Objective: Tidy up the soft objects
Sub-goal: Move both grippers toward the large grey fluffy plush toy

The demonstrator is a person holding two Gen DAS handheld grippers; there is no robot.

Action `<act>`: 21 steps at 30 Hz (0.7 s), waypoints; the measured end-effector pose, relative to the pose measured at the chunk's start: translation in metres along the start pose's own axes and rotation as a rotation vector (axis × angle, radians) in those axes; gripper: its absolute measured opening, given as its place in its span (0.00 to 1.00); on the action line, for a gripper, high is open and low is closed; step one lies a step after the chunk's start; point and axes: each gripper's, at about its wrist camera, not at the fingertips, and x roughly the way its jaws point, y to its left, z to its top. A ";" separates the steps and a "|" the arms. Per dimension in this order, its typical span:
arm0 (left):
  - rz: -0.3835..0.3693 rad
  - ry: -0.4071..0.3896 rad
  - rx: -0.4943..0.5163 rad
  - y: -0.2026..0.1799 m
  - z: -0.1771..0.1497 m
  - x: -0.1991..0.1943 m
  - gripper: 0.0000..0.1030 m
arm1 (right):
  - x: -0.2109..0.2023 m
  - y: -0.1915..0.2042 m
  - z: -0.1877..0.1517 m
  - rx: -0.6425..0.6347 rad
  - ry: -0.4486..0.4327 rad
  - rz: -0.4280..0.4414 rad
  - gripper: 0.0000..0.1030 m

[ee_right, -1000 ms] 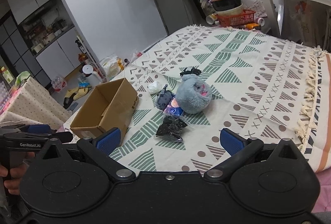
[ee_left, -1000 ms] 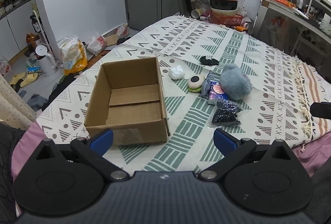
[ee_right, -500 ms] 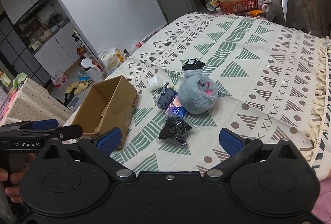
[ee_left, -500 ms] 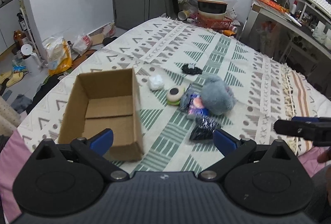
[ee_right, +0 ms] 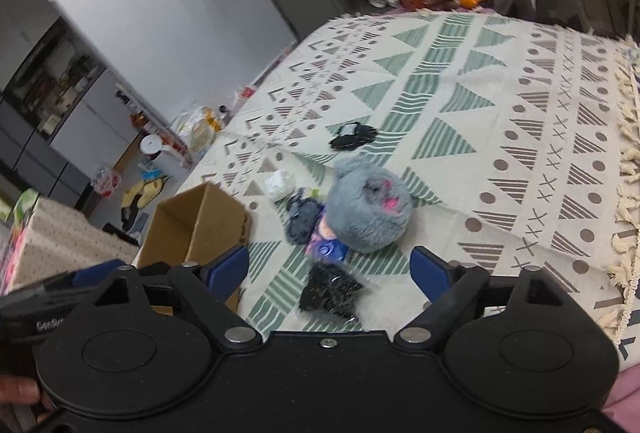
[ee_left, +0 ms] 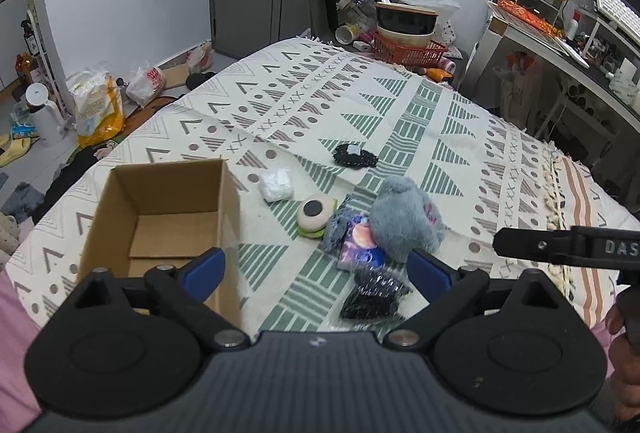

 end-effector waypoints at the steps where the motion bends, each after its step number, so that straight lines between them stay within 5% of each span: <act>1: -0.002 0.001 -0.002 -0.002 0.003 0.003 0.92 | 0.003 -0.003 0.003 0.014 0.000 -0.003 0.80; 12: -0.042 0.015 0.049 -0.038 0.030 0.053 0.86 | 0.049 -0.048 0.014 0.162 -0.018 -0.002 0.68; 21: -0.090 0.061 -0.011 -0.049 0.031 0.106 0.68 | 0.089 -0.081 0.015 0.225 0.009 0.015 0.64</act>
